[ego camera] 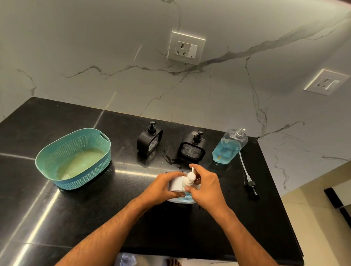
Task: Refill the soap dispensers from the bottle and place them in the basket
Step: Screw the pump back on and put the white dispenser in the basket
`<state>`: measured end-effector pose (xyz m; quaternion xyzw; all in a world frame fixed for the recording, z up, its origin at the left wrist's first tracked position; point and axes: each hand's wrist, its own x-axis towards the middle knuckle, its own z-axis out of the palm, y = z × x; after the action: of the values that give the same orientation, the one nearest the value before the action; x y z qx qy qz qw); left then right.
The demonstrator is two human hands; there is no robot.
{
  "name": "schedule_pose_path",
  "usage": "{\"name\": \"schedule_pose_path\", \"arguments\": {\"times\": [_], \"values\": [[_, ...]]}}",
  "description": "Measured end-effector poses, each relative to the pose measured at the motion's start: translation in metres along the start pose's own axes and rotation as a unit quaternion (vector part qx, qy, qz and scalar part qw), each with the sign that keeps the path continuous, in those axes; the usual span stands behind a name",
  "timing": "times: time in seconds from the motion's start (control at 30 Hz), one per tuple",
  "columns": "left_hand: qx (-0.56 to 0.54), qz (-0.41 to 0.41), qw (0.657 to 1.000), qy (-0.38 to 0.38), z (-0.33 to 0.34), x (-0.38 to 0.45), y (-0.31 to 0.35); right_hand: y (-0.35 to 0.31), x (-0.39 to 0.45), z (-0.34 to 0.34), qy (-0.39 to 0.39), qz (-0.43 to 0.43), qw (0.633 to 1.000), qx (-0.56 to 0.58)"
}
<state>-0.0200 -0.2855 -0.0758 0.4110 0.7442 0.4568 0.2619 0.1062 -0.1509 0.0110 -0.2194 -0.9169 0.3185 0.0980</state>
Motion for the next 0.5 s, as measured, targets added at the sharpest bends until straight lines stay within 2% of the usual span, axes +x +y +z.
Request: {"name": "schedule_pose_path", "arguments": {"times": [0.17, 0.37, 0.5], "values": [[0.000, 0.013, 1.000, 0.012, 0.0016, -0.0001, -0.0011, 0.0002, 0.0012, 0.0004, -0.038, -0.032, 0.999, 0.011], [-0.004, 0.020, 1.000, 0.010, -0.0001, -0.0006, 0.0022, -0.0023, 0.0038, -0.0022, 0.022, -0.016, 0.999, -0.027], [-0.012, 0.027, 0.999, 0.013, 0.0003, 0.0003, 0.0021, 0.0003, 0.0078, 0.0009, 0.016, -0.016, 0.999, -0.035]]}}
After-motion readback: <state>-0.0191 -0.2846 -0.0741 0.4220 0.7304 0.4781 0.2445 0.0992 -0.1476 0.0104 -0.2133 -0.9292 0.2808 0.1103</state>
